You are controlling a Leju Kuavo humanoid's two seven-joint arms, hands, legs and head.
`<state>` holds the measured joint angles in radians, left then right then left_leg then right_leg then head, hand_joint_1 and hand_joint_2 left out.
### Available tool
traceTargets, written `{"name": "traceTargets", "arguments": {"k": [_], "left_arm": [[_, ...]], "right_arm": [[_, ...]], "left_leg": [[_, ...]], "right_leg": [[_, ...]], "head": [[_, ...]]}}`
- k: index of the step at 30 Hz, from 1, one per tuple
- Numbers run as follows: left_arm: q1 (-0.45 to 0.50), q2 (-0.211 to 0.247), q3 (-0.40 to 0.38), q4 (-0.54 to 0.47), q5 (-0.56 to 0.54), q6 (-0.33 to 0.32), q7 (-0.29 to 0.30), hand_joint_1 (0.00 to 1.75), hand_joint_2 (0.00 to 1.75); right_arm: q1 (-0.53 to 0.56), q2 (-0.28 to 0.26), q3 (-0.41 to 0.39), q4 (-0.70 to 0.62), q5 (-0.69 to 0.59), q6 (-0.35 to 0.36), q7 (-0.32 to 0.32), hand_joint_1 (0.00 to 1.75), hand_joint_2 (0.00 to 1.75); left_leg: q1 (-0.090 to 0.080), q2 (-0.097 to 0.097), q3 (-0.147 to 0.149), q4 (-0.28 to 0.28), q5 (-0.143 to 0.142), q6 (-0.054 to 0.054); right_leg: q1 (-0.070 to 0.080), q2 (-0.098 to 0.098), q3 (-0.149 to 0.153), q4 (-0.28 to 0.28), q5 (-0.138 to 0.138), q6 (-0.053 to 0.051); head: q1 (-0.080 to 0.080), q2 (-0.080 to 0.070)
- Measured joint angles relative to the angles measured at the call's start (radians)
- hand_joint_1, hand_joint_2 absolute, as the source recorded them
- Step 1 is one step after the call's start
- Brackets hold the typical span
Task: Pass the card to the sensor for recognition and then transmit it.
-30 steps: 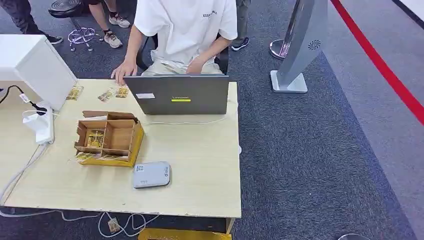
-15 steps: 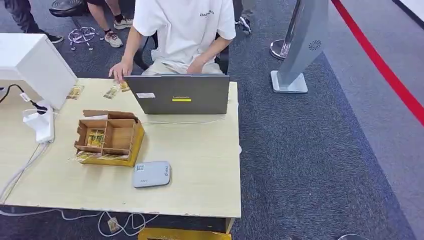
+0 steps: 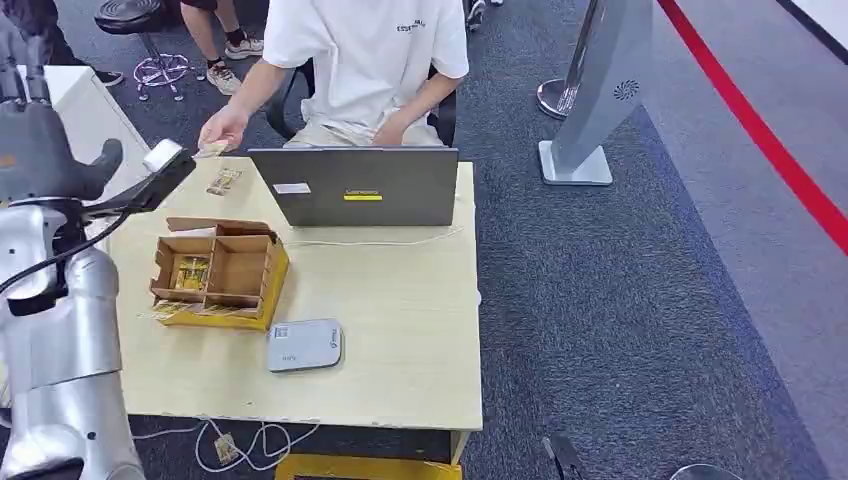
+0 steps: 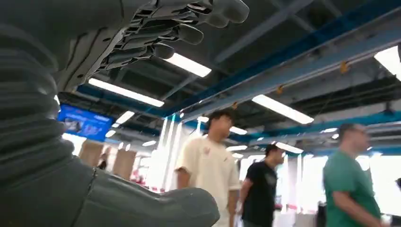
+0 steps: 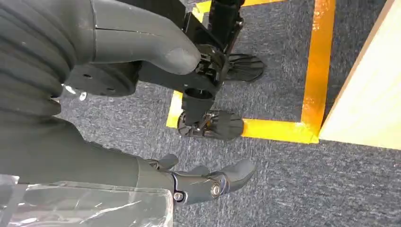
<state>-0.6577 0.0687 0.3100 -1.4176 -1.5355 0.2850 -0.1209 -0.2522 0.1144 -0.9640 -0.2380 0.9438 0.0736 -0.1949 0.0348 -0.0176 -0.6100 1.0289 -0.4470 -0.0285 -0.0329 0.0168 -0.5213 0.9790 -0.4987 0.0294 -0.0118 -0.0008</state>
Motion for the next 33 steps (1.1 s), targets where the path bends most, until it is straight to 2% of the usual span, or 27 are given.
{"name": "traceTargets", "arguments": {"k": [3,6,14,16,19,20,24,28,30,33], "left_arm": [[-0.029,-0.002,-0.095,0.003,-0.006,0.015,0.01,0.0,1.75],[-0.037,-0.002,-0.141,0.003,-0.003,0.02,0.01,0.0,1.75],[-0.039,-0.002,-0.185,0.003,-0.008,0.019,0.012,0.0,1.75],[-0.047,0.008,-0.21,0.008,-0.027,0.012,0.063,0.0,1.75],[-0.076,0.031,-0.292,0.045,-0.032,0.008,0.16,0.0,1.75],[-0.082,0.033,-0.311,0.054,-0.032,0.008,0.175,0.0,1.75],[-0.094,0.037,-0.367,0.077,-0.032,0.011,0.19,0.0,1.75],[-0.094,0.037,-0.381,0.083,-0.032,0.009,0.191,0.0,1.75],[-0.094,0.035,-0.381,0.086,-0.032,0.005,0.182,1.75,1.75],[-0.094,0.025,-0.381,0.087,-0.032,0.001,0.149,1.75,1.75]], "right_arm": [[0.0,0.003,0.001,0.002,0.0,0.0,0.001,0.0,1.75],[0.0,0.003,0.003,0.002,0.0,0.0,0.001,0.0,1.75],[0.001,0.003,0.004,0.003,0.001,0.0,0.001,0.0,1.75],[0.001,0.003,0.004,0.005,0.0,0.0,0.001,0.0,1.75],[0.002,0.003,0.004,0.005,-0.001,0.0,0.002,0.0,1.75],[0.003,0.003,0.004,0.006,-0.002,0.0,0.002,0.0,1.75],[0.005,0.003,0.004,0.006,-0.003,0.0,0.003,0.0,1.75],[0.006,0.003,0.004,0.006,-0.003,0.0,0.003,0.0,1.75],[0.006,0.003,0.004,0.006,-0.003,0.0,0.003,0.0,1.75],[0.007,0.003,0.004,0.006,-0.001,-0.002,0.003,0.0,1.75]], "left_leg": [[0.0,0.001,0.0,0.0,0.0,0.0],[0.0,0.002,0.0,-0.002,0.0,0.0],[0.0,0.002,0.0,-0.003,0.0,0.0],[0.0,0.002,0.0,-0.002,0.0,0.0],[0.0,0.002,-0.001,-0.002,0.0,0.0],[0.0,0.002,-0.001,-0.002,0.0,0.0],[0.0,0.003,-0.001,-0.002,0.0,0.0],[0.0,0.004,-0.001,-0.002,0.0,0.0],[0.0,0.004,-0.001,-0.002,0.0,0.0],[0.0,0.004,-0.001,-0.002,0.0,0.0]], "right_leg": [[0.0,0.001,-0.002,0.0,0.0,0.0],[0.0,0.002,-0.003,0.0,0.0,0.0],[0.0,0.002,-0.004,0.001,-0.001,-0.001],[0.0,0.002,-0.004,0.001,-0.001,-0.001],[0.0,0.002,-0.004,0.001,-0.001,-0.001],[0.0,0.002,-0.004,0.001,-0.001,-0.001],[0.0,0.003,-0.004,0.001,0.0,0.0],[0.0,0.004,-0.005,0.001,0.0,0.0],[0.0,0.004,-0.005,0.001,0.0,0.0],[0.0,0.004,-0.005,0.001,0.0,0.0]], "head": [[0.0,0.0],[0.0,0.0],[0.0,0.0],[0.0,0.0],[0.0,0.0],[0.0,0.0],[0.0,0.0],[0.0,0.0],[0.0,0.0],[0.0,0.0]]}}
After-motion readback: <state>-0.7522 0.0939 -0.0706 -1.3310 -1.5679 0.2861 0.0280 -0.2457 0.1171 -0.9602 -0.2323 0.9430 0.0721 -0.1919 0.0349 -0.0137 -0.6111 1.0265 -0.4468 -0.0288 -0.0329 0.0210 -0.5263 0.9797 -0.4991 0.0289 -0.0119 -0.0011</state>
